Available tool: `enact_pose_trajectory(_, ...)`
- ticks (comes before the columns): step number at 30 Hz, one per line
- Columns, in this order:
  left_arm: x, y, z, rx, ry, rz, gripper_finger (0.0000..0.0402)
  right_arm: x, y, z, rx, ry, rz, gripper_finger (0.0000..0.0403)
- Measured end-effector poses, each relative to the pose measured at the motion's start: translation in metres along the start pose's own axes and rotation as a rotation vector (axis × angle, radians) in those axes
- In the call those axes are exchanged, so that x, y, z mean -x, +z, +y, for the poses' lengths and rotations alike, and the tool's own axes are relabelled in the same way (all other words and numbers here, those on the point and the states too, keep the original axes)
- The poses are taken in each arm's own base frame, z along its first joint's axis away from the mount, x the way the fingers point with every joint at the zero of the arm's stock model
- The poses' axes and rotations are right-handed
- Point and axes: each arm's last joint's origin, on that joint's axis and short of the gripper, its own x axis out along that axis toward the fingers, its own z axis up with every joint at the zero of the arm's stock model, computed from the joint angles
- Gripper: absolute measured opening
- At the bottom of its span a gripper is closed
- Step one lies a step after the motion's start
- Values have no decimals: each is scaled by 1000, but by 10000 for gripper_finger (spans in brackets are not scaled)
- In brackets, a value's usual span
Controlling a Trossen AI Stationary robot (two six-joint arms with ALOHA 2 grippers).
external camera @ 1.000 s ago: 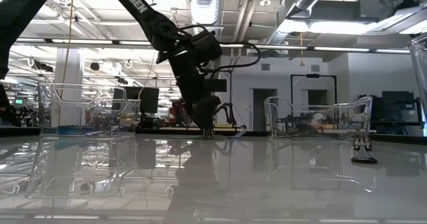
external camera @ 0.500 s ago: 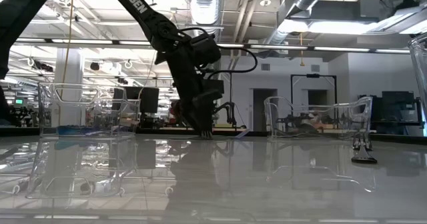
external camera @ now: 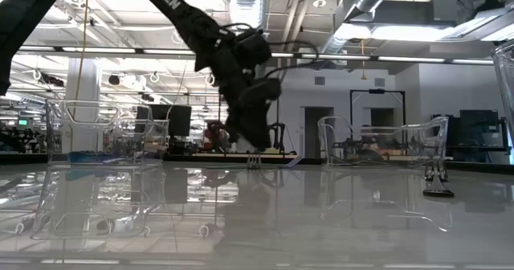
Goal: Sort silverware by color (type)
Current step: Put the blue fork into the left transparent bin
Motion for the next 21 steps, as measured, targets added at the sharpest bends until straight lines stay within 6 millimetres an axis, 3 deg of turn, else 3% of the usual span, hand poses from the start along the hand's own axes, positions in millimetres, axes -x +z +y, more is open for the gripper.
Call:
enact_pose_trajectory(8, 18, 28, -26, -165, 71, -196, 190, -7, 2, -3, -1, 4, 25, 315)
enact_pose_trajectory(15, 13, 22, -16, -174, 120, -182, 190, -13, 3, -5, 5, 6, 45, 315)
enact_pose_trajectory(21, 3, 4, -19, -152, 151, -190, 190, -16, 5, -6, 32, 7, 44, 315)
